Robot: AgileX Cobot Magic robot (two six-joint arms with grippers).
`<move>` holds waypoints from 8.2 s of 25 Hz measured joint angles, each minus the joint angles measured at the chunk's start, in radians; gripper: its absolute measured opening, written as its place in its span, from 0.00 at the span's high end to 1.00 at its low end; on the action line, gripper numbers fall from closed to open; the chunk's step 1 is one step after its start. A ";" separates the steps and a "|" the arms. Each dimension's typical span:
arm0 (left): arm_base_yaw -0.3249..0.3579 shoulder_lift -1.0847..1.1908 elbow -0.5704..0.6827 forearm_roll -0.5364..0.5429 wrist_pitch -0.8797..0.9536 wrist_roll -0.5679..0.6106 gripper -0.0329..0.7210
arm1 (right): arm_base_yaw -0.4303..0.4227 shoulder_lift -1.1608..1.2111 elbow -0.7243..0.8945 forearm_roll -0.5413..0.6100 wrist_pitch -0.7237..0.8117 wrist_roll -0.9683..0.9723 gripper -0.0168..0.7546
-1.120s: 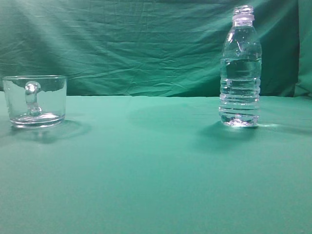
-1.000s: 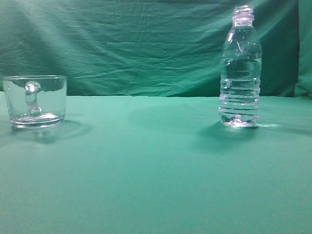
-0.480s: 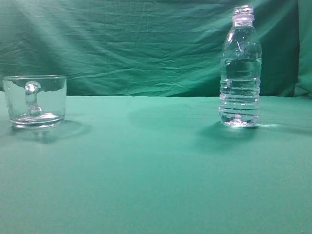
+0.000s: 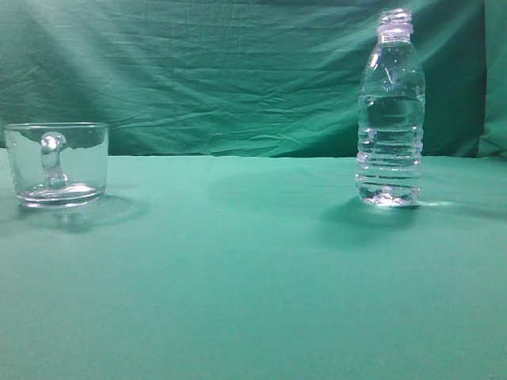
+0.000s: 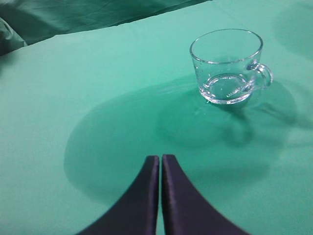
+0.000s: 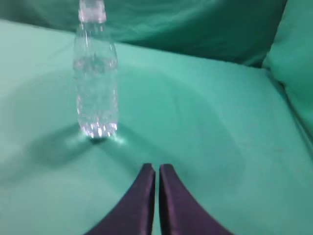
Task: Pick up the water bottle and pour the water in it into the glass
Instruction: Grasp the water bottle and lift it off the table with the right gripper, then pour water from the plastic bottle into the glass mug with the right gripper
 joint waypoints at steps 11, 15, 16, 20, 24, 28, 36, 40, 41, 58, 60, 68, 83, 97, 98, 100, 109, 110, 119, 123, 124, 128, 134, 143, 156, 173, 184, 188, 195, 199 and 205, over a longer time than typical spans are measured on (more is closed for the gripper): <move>0.000 0.000 0.000 0.000 0.000 0.000 0.96 | 0.000 0.005 -0.008 0.165 -0.294 0.038 0.98; 0.000 0.000 0.000 0.000 0.000 0.000 0.96 | 0.000 0.088 -0.052 0.169 -0.286 0.043 0.98; 0.000 0.000 0.000 0.000 0.000 0.000 0.96 | 0.000 0.111 -0.066 0.171 -0.284 0.055 0.98; 0.000 0.000 0.000 0.000 0.000 0.000 0.96 | 0.000 0.223 -0.127 0.176 -0.282 0.136 0.98; 0.000 0.000 0.000 0.000 0.000 0.000 0.96 | 0.000 0.331 -0.166 0.176 -0.284 0.144 0.98; 0.000 0.000 0.000 0.000 0.000 0.000 0.96 | 0.000 0.462 -0.179 0.176 -0.350 0.147 0.98; 0.000 0.000 0.000 0.000 0.000 0.000 0.96 | 0.030 0.746 -0.260 0.036 -0.444 0.149 0.98; 0.000 0.000 0.000 0.000 0.000 0.000 0.96 | 0.140 0.872 -0.269 -0.027 -0.594 0.206 0.98; 0.000 0.000 0.000 0.000 0.000 0.000 0.96 | 0.168 0.906 -0.269 -0.048 -0.622 0.213 0.98; 0.000 0.000 0.000 0.000 0.000 0.000 0.96 | 0.237 1.456 -0.370 -0.094 -0.967 0.217 0.14; 0.000 0.000 0.000 0.000 0.000 0.000 0.96 | 0.237 1.533 -0.407 -0.070 -1.006 0.217 0.14; 0.000 0.000 0.000 0.000 0.000 0.000 0.96 | 0.237 1.723 -0.496 0.022 -1.113 0.217 0.14; 0.000 0.000 0.000 0.000 0.000 0.000 0.96 | 0.237 1.895 -0.617 0.025 -1.185 0.220 0.22; 0.000 0.000 0.000 0.000 0.000 0.000 0.96 | 0.237 1.897 -0.617 0.035 -1.189 0.218 0.53; 0.000 0.000 0.000 0.000 0.000 0.000 0.96 | 0.237 1.897 -0.617 0.035 -1.189 0.218 0.53; 0.000 0.000 0.000 0.000 0.000 0.000 0.96 | 0.237 1.900 -0.617 0.035 -1.192 0.218 0.53; 0.000 0.000 0.000 0.000 0.000 0.000 0.96 | 0.237 1.784 -0.648 -0.099 -1.086 0.208 0.53; 0.000 0.000 0.000 0.000 0.000 0.000 0.96 | 0.237 1.759 -0.671 -0.130 -1.039 0.205 0.53; 0.000 0.000 0.000 0.000 0.000 0.000 0.96 | 0.290 1.687 -0.934 -0.386 -0.572 0.196 0.53; 0.000 0.000 0.000 0.000 0.000 0.000 0.96 | 0.337 1.693 -1.034 -0.437 -0.487 0.184 0.53; 0.000 0.000 0.000 0.000 0.000 0.000 0.96 | 0.347 1.699 -1.062 -0.452 -0.467 0.182 0.53; 0.000 0.000 0.000 0.000 0.000 0.000 0.96 | 0.385 1.753 -1.169 -0.492 -0.367 0.177 0.53; 0.000 0.000 0.000 0.000 0.000 0.000 0.96 | 0.432 1.866 -1.319 -0.558 -0.258 0.167 0.53; 0.000 0.000 0.000 0.000 0.000 0.000 0.96 | 0.504 2.058 -1.534 -0.670 -0.163 0.155 0.53; 0.000 0.000 0.000 0.000 0.000 0.000 0.96 | 0.553 2.217 -1.704 -0.892 -0.123 0.140 0.53; 0.000 0.000 0.000 0.000 0.000 0.000 0.96 | 0.557 2.221 -1.714 -1.287 -0.160 0.140 0.53; 0.000 0.000 0.000 0.000 0.000 0.000 0.96 | 0.557 2.221 -1.714 -1.469 -0.154 0.140 0.53; 0.000 0.000 0.000 0.000 0.000 0.000 0.96 | 0.557 2.221 -1.714 -1.517 -0.149 0.140 0.53; 0.000 0.000 0.000 0.000 0.000 0.000 0.96 | 0.557 2.221 -1.714 -1.581 -0.145 0.140 0.53; 0.000 0.000 0.000 0.000 0.000 0.000 0.96 | 0.557 2.221 -1.714 -1.609 -0.134 0.140 0.53; 0.000 0.000 0.000 0.000 0.000 0.000 0.96 | 0.557 2.221 -1.714 -1.614 -0.132 0.140 0.53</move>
